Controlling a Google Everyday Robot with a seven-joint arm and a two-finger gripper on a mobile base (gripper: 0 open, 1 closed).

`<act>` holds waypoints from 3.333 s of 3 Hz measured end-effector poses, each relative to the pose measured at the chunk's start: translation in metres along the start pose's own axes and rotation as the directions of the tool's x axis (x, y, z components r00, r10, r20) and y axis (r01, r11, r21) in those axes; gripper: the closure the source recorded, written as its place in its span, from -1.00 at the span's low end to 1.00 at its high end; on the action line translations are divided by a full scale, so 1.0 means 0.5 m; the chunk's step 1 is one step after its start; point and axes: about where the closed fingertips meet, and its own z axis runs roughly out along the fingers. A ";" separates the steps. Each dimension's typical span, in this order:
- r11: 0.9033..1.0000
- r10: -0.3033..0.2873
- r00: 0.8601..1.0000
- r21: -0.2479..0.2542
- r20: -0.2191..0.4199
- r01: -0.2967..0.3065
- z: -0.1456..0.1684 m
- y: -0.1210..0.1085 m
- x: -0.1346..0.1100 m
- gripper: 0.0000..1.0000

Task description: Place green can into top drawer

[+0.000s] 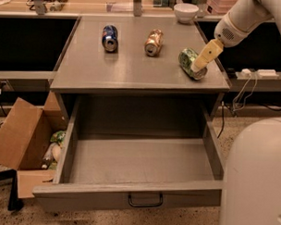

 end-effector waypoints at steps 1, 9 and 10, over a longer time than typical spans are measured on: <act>0.997 0.074 0.997 0.026 0.029 -0.075 0.017 -0.014 -0.013 -1.00; 0.975 0.208 0.966 0.045 0.153 -0.217 0.144 -0.023 -0.018 0.47; 0.975 0.208 0.966 0.045 0.153 -0.217 0.144 -0.023 -0.018 0.90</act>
Offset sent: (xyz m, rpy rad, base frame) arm 0.0123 0.0123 -0.0185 0.1578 -0.2094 -0.1633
